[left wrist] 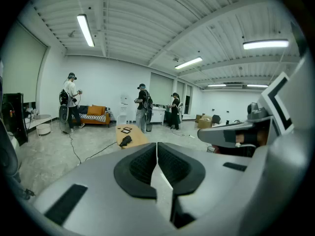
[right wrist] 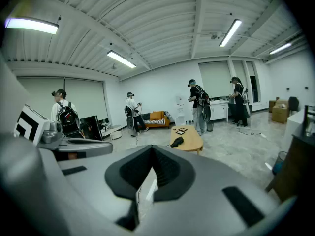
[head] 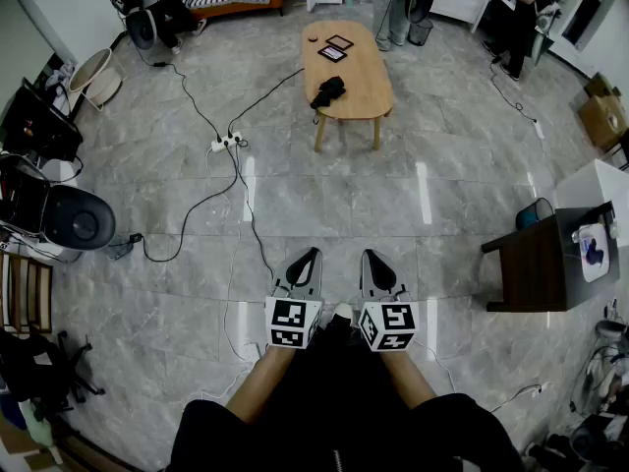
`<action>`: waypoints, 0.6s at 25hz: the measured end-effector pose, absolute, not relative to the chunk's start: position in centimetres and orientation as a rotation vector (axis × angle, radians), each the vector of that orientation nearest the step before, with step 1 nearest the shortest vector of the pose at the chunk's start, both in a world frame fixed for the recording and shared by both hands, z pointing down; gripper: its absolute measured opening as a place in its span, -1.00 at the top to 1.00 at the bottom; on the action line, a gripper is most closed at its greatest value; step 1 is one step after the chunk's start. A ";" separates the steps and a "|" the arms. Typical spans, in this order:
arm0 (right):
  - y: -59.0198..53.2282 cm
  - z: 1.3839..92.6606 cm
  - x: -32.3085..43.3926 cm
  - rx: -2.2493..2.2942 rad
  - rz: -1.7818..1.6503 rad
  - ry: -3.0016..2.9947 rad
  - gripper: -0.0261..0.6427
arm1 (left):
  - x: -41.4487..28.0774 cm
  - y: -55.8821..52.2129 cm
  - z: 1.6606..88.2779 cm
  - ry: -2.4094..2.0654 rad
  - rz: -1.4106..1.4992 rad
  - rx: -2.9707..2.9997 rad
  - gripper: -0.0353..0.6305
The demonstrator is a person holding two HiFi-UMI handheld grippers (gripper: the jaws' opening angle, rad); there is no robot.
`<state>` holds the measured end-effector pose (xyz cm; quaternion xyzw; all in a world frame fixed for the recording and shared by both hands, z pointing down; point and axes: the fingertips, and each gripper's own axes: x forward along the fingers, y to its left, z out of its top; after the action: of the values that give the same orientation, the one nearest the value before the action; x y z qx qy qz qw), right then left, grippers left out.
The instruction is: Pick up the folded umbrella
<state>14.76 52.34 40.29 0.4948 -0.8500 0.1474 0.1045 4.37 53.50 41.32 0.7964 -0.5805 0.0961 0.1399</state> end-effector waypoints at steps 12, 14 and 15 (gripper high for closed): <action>51.6 40.6 15.9 1.456 0.448 -2.495 0.90 | 6.0 52.3 41.5 -1.647 0.290 2.324 0.84; 51.5 40.6 16.1 1.453 0.445 -2.492 0.90 | 6.2 52.1 41.5 -1.646 0.289 2.323 0.84; 51.4 40.6 16.1 1.453 0.444 -2.491 0.90 | 6.3 52.0 41.5 -1.645 0.291 2.323 0.84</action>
<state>16.14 51.39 40.63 0.4950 -0.8483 0.1512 0.1117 6.27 52.02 41.52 0.8038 -0.5694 0.1007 0.1398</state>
